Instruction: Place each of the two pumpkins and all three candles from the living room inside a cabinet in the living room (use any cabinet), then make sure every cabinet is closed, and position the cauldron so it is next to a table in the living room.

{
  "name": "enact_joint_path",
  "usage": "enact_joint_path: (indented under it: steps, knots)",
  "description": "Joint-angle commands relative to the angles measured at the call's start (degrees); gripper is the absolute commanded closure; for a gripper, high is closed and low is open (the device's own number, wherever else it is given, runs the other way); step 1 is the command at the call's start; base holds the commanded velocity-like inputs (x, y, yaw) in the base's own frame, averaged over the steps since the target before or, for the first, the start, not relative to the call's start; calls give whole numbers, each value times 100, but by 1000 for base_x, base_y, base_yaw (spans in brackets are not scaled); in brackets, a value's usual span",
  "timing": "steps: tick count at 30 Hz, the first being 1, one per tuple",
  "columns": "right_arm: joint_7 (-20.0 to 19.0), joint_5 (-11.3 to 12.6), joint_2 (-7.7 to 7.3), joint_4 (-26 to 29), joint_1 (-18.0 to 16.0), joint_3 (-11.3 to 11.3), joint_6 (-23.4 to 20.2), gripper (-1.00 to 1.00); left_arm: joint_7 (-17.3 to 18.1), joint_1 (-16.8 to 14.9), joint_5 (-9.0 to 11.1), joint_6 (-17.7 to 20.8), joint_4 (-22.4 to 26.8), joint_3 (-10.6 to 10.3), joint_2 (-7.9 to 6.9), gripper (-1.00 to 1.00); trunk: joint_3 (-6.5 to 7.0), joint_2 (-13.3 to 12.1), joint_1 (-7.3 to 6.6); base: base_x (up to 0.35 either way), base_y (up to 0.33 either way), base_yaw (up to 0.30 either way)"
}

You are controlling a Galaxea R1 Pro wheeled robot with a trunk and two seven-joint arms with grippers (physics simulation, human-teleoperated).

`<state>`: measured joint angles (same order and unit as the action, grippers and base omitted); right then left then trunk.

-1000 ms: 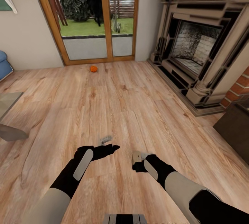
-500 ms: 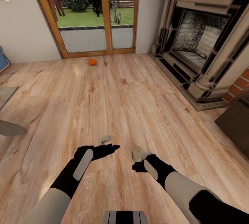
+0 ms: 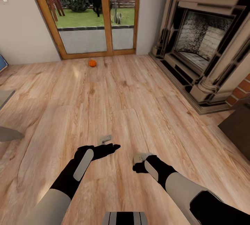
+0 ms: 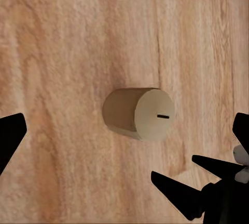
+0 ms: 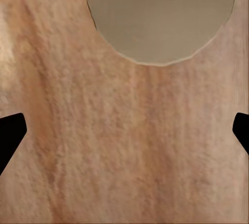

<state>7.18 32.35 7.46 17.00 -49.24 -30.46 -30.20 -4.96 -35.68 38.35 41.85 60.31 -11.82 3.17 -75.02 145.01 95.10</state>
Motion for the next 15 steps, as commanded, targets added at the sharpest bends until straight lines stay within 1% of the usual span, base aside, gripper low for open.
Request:
enact_joint_path:
  steps: [1,6,14,15]
  knots:
    - [47,61,-1,10,-3,-43,-21,-100,-49,-2,59,21,7,-4,-1,-100,-5,2,2,262,0,0]
    - [47,61,0,12,0,-47,-21,-100,-46,-1,59,24,6,-4,-1,-100,-5,2,2,100,0,0]
    - [47,57,2,13,-2,-47,-21,-100,-49,-2,58,25,-1,-4,-1,-100,-5,2,2,3,0,0]
    - [47,55,2,11,-2,-47,-21,-100,-49,-1,58,25,-1,-4,-1,-100,-27,3,5,0,0,0]
